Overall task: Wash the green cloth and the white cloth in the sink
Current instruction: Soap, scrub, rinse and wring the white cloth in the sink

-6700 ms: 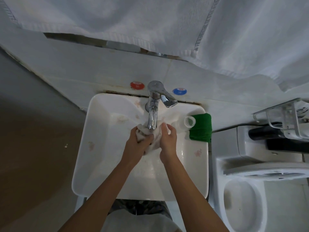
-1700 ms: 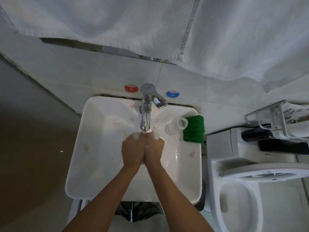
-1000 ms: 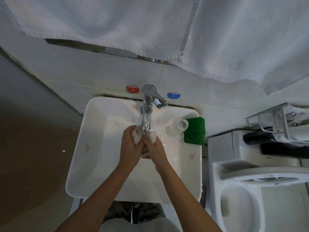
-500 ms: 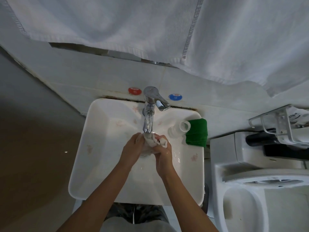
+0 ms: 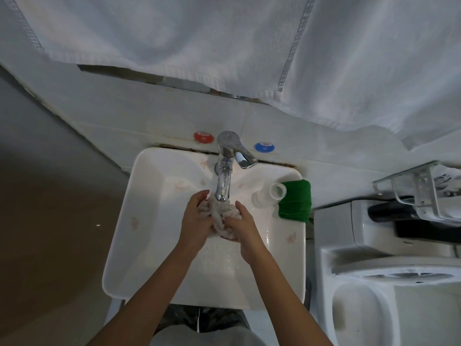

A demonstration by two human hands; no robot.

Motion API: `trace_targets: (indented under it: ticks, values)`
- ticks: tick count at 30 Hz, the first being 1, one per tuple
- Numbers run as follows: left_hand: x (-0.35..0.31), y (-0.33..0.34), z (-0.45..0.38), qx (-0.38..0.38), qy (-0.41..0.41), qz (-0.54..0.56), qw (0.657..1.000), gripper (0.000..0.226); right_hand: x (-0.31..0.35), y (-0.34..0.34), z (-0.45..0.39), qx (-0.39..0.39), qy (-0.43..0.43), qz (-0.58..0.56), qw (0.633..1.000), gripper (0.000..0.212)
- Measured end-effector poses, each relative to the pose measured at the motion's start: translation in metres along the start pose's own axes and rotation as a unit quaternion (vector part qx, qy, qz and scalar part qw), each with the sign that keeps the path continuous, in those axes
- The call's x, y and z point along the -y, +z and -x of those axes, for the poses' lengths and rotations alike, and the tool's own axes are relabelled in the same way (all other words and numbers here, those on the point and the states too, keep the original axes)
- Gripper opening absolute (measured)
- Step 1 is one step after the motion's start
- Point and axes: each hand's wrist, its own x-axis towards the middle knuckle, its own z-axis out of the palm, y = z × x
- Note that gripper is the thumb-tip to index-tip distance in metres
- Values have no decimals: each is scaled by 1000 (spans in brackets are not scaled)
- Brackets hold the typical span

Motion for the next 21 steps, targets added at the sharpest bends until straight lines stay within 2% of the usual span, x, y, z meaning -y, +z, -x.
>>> trace_targets:
  ticks: [4,9,12,14,16,19,21]
  values:
    - [-2,0,1,18,-10,15,1000,69,-2,-1,-2,10,-36,-47,998,78]
    - [-2,0,-4,32,-23,31,999,89,-3,4,1,-4,-40,-190,981,55]
    - [3,3,-5,30,-6,-57,998,72,-4,9,-1,-34,-50,-187,981,50]
    - [11,7,-4,20,22,-140,990,57,-1,17,-1,-81,-86,-150,982,30]
    - [17,13,0,-20,38,-172,984,54,2,28,-1,-109,-119,-122,979,17]
    - [13,19,5,-114,68,-241,961,47,-2,40,-3,-146,-134,-66,978,12]
    - [10,22,6,-138,73,-245,957,41,-4,41,-5,-167,-146,-41,974,23]
